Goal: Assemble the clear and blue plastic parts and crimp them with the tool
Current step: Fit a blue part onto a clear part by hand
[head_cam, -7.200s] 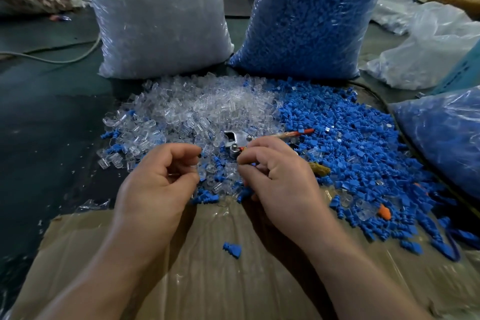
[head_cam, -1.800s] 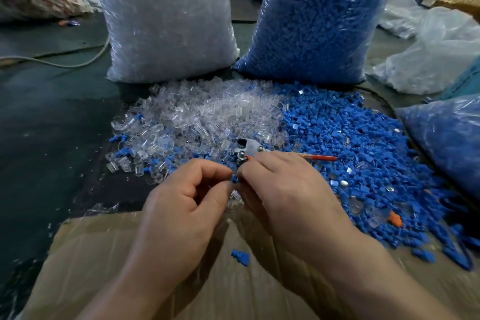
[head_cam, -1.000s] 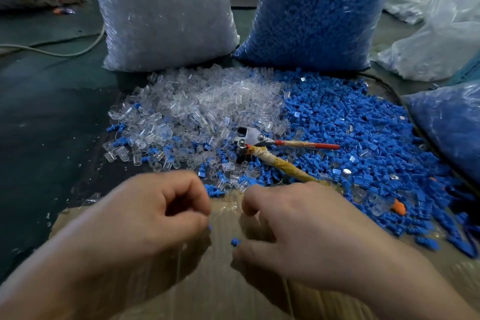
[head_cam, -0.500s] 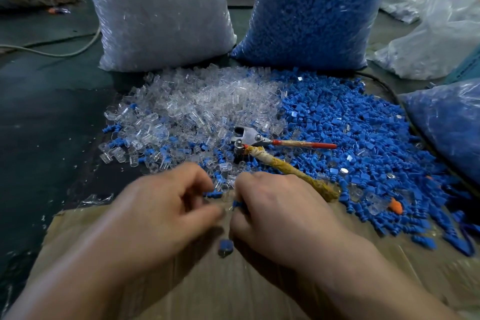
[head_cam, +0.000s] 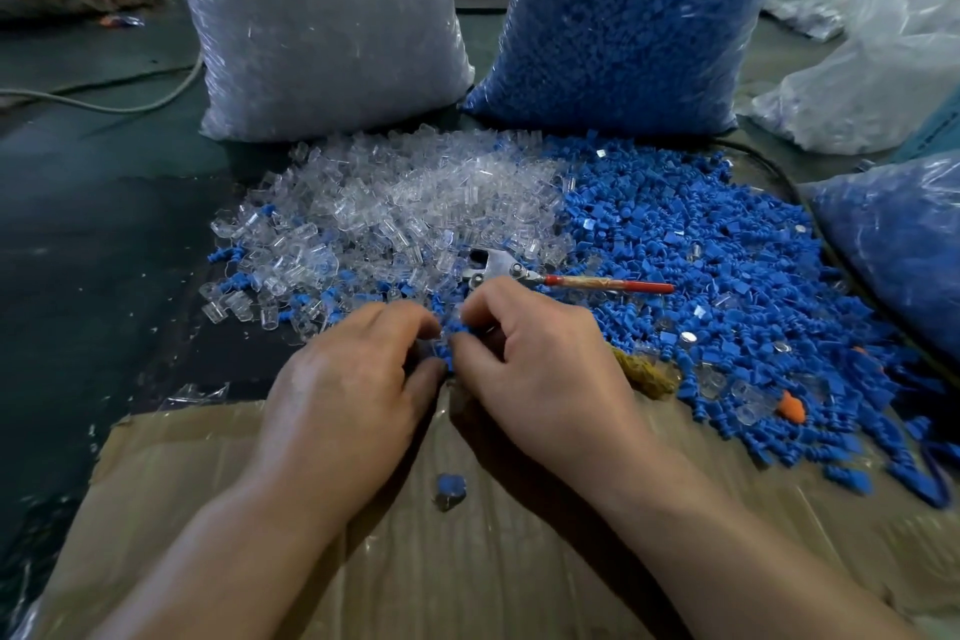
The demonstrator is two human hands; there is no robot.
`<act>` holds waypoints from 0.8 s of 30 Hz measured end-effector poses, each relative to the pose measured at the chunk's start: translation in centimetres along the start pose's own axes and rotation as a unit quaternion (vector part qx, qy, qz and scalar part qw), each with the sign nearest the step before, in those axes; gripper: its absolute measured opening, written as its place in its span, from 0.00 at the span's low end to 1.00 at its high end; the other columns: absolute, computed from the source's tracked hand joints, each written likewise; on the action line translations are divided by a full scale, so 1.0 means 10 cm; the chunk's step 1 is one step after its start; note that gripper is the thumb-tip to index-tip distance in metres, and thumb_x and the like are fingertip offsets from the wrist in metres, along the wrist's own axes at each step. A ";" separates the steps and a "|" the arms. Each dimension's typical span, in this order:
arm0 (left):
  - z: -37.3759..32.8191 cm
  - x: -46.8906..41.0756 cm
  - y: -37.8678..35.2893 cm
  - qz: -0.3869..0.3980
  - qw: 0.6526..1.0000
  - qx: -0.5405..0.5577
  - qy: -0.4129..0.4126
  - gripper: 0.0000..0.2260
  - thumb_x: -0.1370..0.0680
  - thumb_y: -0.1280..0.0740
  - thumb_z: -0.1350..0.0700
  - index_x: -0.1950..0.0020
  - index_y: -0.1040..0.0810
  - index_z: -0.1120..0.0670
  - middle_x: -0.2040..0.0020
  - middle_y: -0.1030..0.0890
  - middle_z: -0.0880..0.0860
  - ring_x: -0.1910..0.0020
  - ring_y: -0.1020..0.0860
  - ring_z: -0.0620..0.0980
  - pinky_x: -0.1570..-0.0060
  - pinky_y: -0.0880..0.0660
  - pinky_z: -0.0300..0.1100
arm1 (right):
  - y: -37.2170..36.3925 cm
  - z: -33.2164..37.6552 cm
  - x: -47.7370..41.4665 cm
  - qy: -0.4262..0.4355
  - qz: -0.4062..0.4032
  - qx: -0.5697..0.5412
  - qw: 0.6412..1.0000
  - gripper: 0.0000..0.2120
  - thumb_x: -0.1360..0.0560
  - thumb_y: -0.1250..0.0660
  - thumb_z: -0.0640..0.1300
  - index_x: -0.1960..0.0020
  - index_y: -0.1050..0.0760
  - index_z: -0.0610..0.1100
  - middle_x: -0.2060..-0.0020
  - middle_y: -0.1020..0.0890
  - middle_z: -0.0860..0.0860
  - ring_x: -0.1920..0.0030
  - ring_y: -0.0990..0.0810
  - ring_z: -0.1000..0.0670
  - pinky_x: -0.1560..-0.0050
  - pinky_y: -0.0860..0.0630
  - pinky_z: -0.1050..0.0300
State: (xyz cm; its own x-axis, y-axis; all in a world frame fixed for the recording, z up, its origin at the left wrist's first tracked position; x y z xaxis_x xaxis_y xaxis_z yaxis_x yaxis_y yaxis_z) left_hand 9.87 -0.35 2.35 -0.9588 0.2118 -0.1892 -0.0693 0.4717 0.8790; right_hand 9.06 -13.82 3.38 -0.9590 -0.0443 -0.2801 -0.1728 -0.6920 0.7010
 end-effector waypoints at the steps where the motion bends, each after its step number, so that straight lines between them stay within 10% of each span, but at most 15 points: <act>1: 0.00 0.01 0.00 -0.008 1.000 0.008 0.001 0.09 0.24 0.29 0.49 0.45 0.21 0.43 0.51 0.21 0.42 0.54 0.23 0.45 0.55 0.24 0.46 | 0.00 -0.03 0.00 -0.013 -0.005 -0.013 1.000 0.05 0.27 0.31 0.47 0.58 0.26 0.48 0.68 0.22 0.53 0.66 0.27 0.53 0.63 0.29 0.54; 12: 0.20 0.02 0.01 -0.099 0.982 0.163 0.017 0.11 0.27 0.24 0.54 0.56 0.25 0.42 0.53 0.23 0.37 0.57 0.24 0.35 0.58 0.31 0.24 | -0.07 -0.28 0.01 -0.157 0.017 -0.298 0.942 0.07 0.25 0.31 0.40 0.58 0.24 0.51 0.68 0.16 0.47 0.68 0.15 0.47 0.63 0.17 0.45; 24: 0.17 0.05 -0.10 -0.024 0.898 0.439 0.025 0.11 0.26 0.33 0.55 0.50 0.18 0.40 0.55 0.16 0.49 0.57 0.16 0.48 0.60 0.18 0.45 | -0.09 -0.15 0.07 -0.134 0.078 -0.420 0.894 0.09 0.21 0.33 0.38 0.53 0.20 0.51 0.70 0.19 0.46 0.70 0.21 0.47 0.69 0.19 0.45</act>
State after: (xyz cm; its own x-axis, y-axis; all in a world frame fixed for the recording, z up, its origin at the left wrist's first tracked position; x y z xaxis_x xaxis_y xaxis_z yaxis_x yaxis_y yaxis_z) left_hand 9.93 0.77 0.56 -0.9734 0.1441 -0.1781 0.1111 0.9769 0.1828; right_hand 8.88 -14.27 1.59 -0.9955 -0.0919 0.0246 0.0905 -0.9945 -0.0530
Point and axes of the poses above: each hand's wrist, its own x-axis away from the middle knuckle, its own y-axis out of the back of the hand, z = x × y, the point moved 8 cm from there along -x, towards the middle knuckle
